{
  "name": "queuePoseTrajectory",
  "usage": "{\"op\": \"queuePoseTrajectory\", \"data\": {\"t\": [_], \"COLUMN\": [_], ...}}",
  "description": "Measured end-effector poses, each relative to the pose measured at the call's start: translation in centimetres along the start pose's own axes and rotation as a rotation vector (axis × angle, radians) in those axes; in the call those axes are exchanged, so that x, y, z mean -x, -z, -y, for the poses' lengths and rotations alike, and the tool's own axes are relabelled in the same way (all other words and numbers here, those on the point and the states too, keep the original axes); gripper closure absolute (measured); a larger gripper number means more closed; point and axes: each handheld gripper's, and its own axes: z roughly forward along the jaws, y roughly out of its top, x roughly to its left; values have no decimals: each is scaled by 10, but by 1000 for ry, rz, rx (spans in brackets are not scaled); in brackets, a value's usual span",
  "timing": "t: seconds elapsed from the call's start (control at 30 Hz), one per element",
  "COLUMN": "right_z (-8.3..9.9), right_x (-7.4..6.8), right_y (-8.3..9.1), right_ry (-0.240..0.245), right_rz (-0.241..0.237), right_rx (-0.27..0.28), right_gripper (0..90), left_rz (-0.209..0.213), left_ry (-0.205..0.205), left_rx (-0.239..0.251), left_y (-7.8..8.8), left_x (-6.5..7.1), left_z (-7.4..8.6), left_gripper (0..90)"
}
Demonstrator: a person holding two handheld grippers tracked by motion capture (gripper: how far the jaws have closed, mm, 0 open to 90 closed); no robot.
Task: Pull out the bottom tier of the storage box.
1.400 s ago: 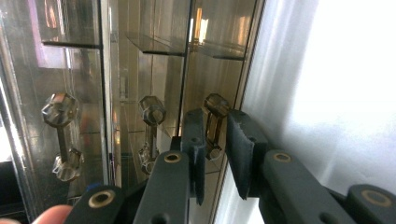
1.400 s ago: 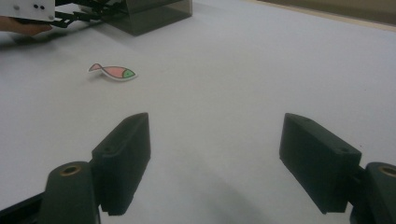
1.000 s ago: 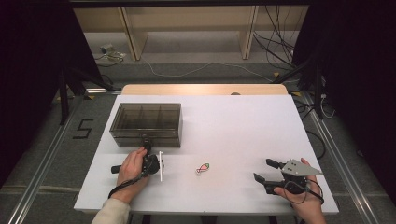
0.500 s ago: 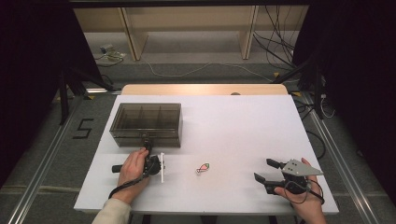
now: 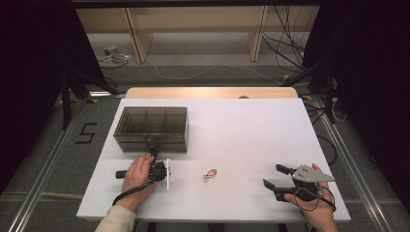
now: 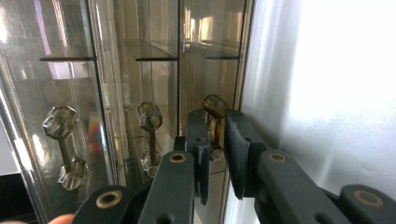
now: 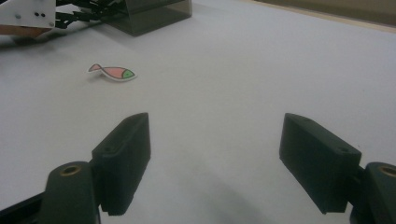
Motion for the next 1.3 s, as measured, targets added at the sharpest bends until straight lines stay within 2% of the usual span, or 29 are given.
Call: {"op": "queuePoseTrajectory", "data": {"t": [0.57,0.63,0.67,0.7,0.77,0.87,1.0,1.27,1.3], "right_z": [0,0,0,0,0,0,0,0,0], "right_x": [0,0,0,0,0,-2,-1,0,0], "right_y": [0,0,0,-1,-1,-2,-1,-1,-1], "right_ry": [1,1,1,0,-2,4,-1,-1,-2], "right_rz": [-1,-1,-1,-4,-3,-5,-1,-1,-2], "right_rx": [3,3,3,3,2,-2,2,0,0], "right_gripper": [253,253,254,253,253,254,253,254,254], "left_rz": [6,6,1,19,12,28,38,23,18], "left_ry": [-13,-2,23,33,7,13,-10,-12,-24], "left_rx": [-5,-5,14,25,22,30,45,55,53], "left_y": [3,5,8,6,6,6,6,5,3], "left_x": [0,-1,-2,-2,0,0,3,2,3], "left_z": [1,2,4,6,7,8,9,7,6], "left_gripper": [810,849,900,900,899,849,749,723,721]}}
